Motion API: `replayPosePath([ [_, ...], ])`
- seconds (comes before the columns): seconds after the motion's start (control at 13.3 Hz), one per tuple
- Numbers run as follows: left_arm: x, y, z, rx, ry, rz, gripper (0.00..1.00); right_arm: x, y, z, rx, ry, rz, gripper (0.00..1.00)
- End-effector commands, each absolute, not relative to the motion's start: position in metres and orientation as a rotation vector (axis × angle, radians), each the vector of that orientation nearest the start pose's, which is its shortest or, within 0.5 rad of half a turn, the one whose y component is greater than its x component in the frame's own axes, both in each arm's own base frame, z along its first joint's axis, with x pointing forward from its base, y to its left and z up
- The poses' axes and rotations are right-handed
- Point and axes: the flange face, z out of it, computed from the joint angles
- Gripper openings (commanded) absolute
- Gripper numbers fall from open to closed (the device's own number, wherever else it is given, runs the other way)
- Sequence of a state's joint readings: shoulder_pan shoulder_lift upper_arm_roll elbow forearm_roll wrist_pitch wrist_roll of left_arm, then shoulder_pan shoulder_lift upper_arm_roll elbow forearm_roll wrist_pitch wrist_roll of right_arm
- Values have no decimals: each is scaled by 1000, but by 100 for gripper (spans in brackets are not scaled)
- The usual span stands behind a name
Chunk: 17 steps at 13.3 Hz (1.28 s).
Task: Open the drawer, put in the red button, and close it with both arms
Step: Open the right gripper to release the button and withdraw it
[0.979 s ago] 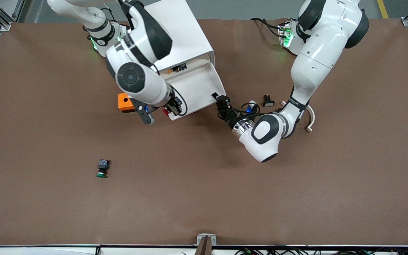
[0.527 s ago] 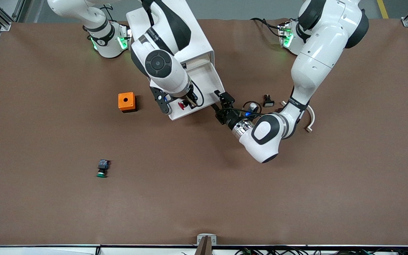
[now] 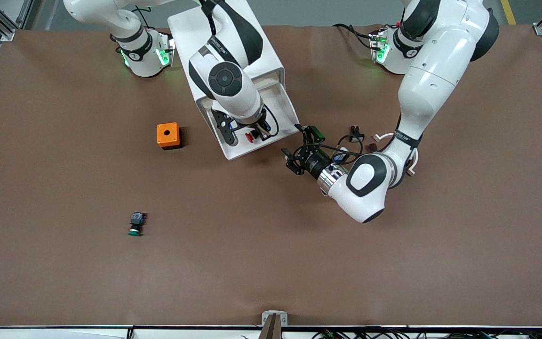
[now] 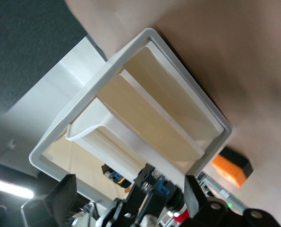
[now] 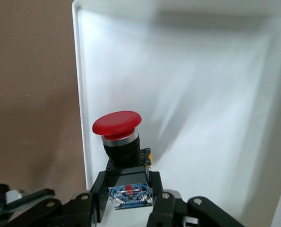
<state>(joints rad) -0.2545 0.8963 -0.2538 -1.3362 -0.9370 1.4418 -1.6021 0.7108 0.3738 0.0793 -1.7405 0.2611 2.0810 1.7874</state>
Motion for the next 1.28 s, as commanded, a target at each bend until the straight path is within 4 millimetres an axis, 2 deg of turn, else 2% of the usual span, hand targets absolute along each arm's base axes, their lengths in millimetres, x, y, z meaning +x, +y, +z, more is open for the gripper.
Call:
replayPosePath([
  [0.0,569,-371,247,-2068,-1483,1947,100,450,463,367,-2598,1668,354,100],
  [0.08,569,-368,248,-2165,-1430,1915,100,456,457,371,-2603,1669,327,100],
  [0.15,565,-371,257,-2312,-1334,1840,100,463,449,376,-2622,1667,301,100],
  [0.23,565,-372,258,-2414,-1269,1774,100,474,434,383,-2661,1659,276,100],
  [0.38,572,-371,259,-2601,-1205,1604,100,500,401,412,-2706,1609,272,100],
  [0.45,575,-373,261,-2698,-1167,1502,100,514,379,429,-2737,1553,281,100],
  [0.6,586,-384,278,-2890,-1153,1234,100,536,333,451,-2774,1451,281,100],
  [0.75,596,-395,296,-3027,-1161,967,100,556,280,466,-2827,1310,291,100],
  [0.9,598,-401,308,-3090,-1080,750,100,571,227,477,-2890,1118,305,100],
  [1.05,592,-410,307,-3090,-993,642,100,582,182,483,-2926,969,310,100],
  [1.21,599,-409,317,-3125,-966,528,100,591,138,489,-2956,800,289,100],
])
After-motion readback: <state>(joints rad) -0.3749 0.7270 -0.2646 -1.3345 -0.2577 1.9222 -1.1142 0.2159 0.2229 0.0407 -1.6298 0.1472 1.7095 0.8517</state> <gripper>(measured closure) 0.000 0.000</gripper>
